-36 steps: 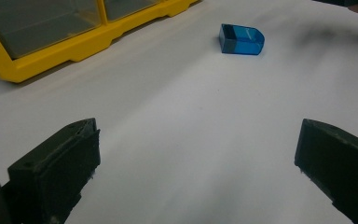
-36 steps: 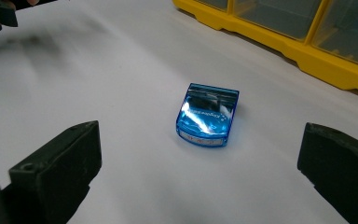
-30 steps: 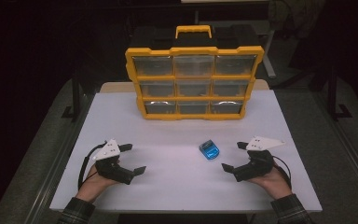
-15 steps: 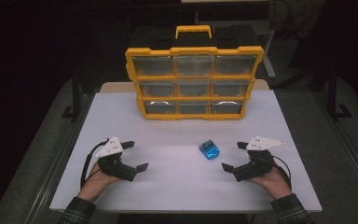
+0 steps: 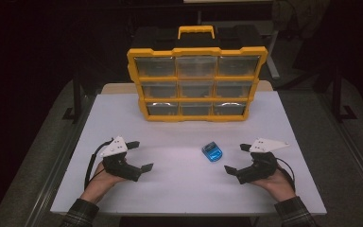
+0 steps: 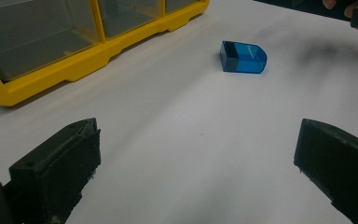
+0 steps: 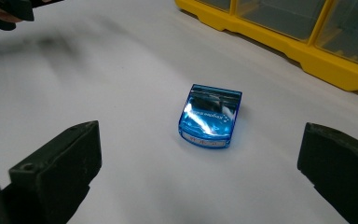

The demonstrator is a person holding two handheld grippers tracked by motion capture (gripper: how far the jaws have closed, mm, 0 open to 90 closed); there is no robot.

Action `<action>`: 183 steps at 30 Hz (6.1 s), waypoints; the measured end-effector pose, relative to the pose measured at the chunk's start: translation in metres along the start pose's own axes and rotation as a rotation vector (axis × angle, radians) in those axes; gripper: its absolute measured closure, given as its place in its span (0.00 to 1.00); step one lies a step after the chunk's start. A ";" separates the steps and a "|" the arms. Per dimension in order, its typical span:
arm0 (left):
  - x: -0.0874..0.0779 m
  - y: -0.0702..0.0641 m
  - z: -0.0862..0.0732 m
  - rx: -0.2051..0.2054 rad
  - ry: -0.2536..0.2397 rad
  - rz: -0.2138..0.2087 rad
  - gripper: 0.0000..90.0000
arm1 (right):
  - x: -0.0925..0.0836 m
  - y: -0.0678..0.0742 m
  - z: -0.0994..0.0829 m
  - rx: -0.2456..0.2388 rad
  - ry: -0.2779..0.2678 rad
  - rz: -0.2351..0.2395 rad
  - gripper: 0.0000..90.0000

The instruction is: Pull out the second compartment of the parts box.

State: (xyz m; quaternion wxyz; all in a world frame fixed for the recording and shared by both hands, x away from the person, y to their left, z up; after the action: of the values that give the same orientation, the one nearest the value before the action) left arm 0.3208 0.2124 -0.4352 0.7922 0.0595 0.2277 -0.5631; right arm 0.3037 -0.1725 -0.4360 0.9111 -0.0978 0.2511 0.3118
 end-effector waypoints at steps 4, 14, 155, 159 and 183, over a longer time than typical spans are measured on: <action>0.003 0.000 0.004 0.012 -0.007 0.007 0.00 | 0.000 0.000 0.000 0.002 -0.001 -0.001 0.00; 0.009 0.000 0.009 0.013 -0.015 -0.008 0.00 | 0.001 0.000 0.000 0.007 0.002 0.001 0.00; 0.127 0.010 0.068 0.164 -0.005 -0.088 0.00 | 0.001 0.000 0.001 0.009 -0.003 0.012 0.00; 0.128 0.007 0.068 0.179 -0.003 -0.081 0.00 | 0.000 -0.001 0.002 0.012 -0.008 0.011 0.00; 0.136 0.004 0.065 0.306 0.039 -0.035 0.00 | -0.001 0.000 0.001 0.020 -0.014 0.014 0.00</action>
State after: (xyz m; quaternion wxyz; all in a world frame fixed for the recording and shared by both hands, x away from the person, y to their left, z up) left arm 0.3798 0.0732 -0.4361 0.7594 0.1865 0.1558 -0.6035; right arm 0.3033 -0.1726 -0.4343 0.9115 -0.0846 0.2486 0.3164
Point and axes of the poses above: each handheld gripper's, and its own axes: x roughly forward along the jaws, z roughly out of its top, y roughly to its left, the point moved 4 cm from there along x, roughly forward along the jaws, and after that the axes turned 14 degrees about -z, right-handed, at the moved point
